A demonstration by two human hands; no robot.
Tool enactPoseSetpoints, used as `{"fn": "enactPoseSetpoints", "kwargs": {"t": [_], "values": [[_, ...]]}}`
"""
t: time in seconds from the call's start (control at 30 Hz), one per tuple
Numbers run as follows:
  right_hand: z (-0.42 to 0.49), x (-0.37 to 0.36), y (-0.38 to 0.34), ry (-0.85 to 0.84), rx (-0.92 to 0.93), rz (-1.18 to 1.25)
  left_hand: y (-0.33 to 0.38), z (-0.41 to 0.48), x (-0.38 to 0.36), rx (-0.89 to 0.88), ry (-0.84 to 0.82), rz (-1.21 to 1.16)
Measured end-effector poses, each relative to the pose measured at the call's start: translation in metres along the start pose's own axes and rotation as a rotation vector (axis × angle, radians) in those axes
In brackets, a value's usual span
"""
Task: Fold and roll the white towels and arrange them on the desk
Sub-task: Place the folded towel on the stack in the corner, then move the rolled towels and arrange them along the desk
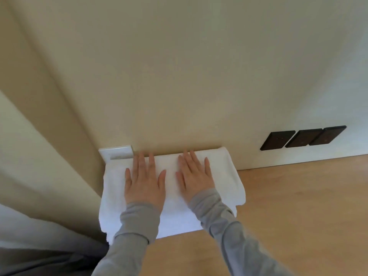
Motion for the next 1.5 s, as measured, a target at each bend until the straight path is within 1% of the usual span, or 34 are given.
{"fn": "enactPoseSetpoints", "kwargs": {"t": [0.03,0.07,0.17,0.27,0.43,0.53,0.6,0.7,0.73,0.8,0.93,1.0,1.1,1.2,1.4,1.5], "values": [[0.002,-0.006,0.002,-0.035,-0.030,-0.029,-0.004,0.002,-0.009,0.006,-0.060,0.062],[0.000,-0.009,0.010,-0.033,-0.069,-0.049,-0.012,0.003,-0.017,0.010,-0.077,0.092],[-0.014,-0.010,0.043,0.031,-0.192,-0.082,-0.028,-0.006,-0.036,-0.057,-0.030,0.087],[-0.017,-0.014,0.054,-0.034,-0.236,-0.052,-0.027,-0.002,-0.043,-0.066,-0.045,0.053],[0.006,-0.004,0.052,-0.158,-0.219,-0.014,-0.026,0.015,-0.039,-0.036,-0.109,0.056],[-0.004,0.008,0.055,-0.193,-0.141,0.006,-0.024,0.012,-0.033,-0.042,-0.121,0.056],[-0.017,0.020,0.061,-0.178,-0.069,0.033,-0.021,0.009,-0.027,-0.017,-0.097,0.013],[-0.043,0.047,0.082,-0.080,-0.058,0.040,0.003,0.005,-0.009,0.003,0.030,-0.189],[-0.051,0.056,0.090,-0.050,-0.077,0.036,0.018,0.002,-0.001,-0.027,0.069,-0.228],[-0.073,0.079,0.108,0.027,-0.146,0.056,0.062,-0.008,0.014,-0.175,0.119,-0.202],[-0.125,0.135,0.153,0.173,-0.246,0.043,0.173,-0.037,0.037,-0.503,0.086,0.027],[-0.158,0.169,0.184,0.219,-0.289,0.002,0.233,-0.054,0.046,-0.603,0.046,0.070],[-0.213,0.222,0.232,0.277,-0.372,-0.081,0.316,-0.087,0.064,-0.701,0.042,0.111],[-0.280,0.273,0.278,0.367,-0.470,-0.128,0.396,-0.131,0.077,-0.756,0.064,0.077],[-0.416,0.354,0.350,0.529,-0.570,-0.134,0.536,-0.237,0.096,-0.900,0.060,-0.041],[-0.480,0.386,0.386,0.588,-0.687,-0.099,0.595,-0.282,0.108,-0.961,0.060,-0.080]]}}
Point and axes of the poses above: each hand's wrist, its own z-axis towards the middle knuckle, its own x-axis out of the back of the hand, y = z × x, the point moved 1 cm from there along z, towards the middle knuckle, and after that the axes turned 11 degrees about z, right-handed, at the moved point
